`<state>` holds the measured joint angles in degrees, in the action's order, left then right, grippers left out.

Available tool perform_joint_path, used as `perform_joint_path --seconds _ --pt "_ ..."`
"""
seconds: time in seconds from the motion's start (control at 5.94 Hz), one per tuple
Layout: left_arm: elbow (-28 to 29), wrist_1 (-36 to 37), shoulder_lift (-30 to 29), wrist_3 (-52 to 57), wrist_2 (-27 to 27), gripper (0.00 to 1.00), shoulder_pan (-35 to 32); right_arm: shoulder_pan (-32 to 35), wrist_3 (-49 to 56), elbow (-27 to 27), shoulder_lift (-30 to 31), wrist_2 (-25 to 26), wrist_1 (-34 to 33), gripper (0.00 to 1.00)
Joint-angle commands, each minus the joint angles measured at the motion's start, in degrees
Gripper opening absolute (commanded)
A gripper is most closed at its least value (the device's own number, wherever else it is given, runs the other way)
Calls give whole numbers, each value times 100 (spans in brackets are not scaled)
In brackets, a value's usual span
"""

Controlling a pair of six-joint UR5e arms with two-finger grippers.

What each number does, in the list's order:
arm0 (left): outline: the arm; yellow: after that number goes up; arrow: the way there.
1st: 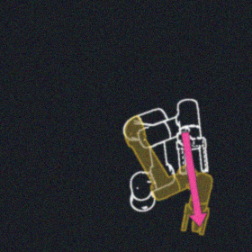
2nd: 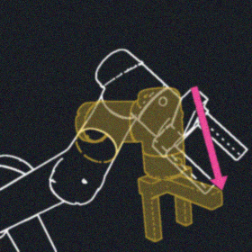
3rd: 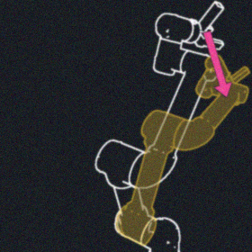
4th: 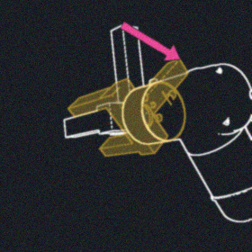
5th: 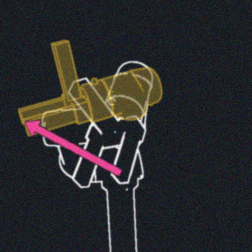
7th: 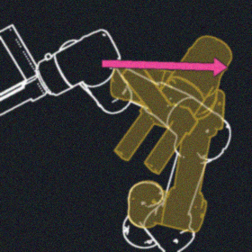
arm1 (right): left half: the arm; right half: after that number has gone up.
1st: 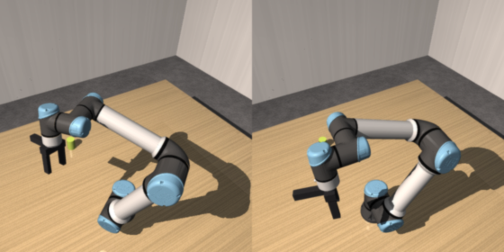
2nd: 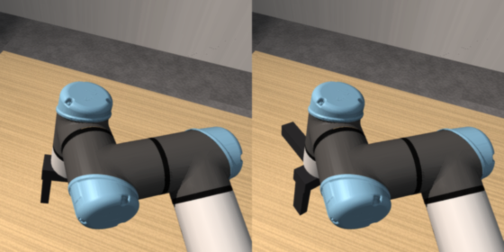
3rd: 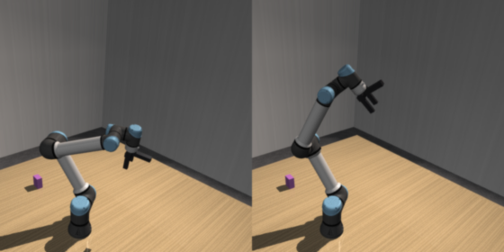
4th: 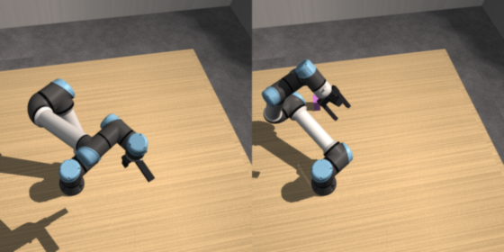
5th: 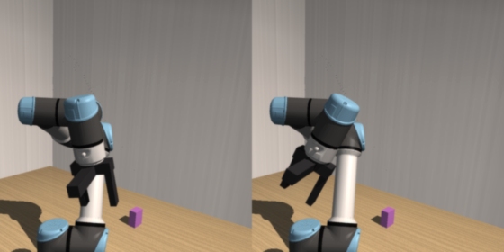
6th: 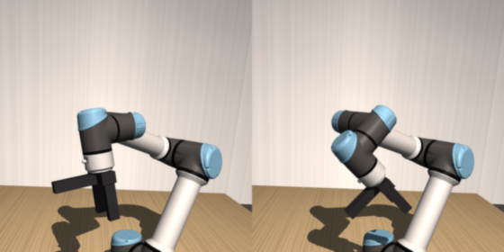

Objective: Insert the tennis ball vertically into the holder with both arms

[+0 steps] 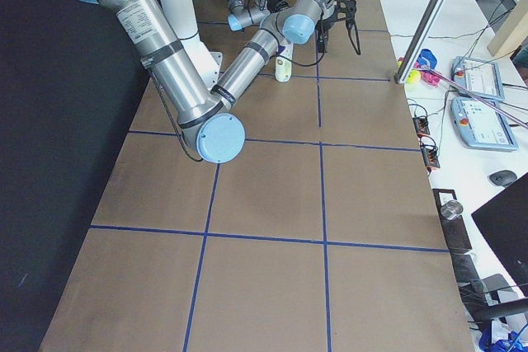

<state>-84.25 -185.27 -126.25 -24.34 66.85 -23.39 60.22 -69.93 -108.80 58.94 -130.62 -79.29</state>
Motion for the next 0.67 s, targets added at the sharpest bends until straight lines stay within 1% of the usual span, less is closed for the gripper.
perform_joint_path --seconds 0.0,0.17,0.34,0.51 --pt "-433 254 404 -1024 -365 100 -435 297 277 25 187 -69 1 100" --pt "-434 611 477 -1038 -357 98 -847 428 452 51 266 -60 1 100" --pt "-469 684 791 -1317 -348 98 -1095 551 645 60 371 -69 -8 100" --pt "-470 1103 881 -1728 -305 99 -1376 605 769 87 398 -60 -8 100"
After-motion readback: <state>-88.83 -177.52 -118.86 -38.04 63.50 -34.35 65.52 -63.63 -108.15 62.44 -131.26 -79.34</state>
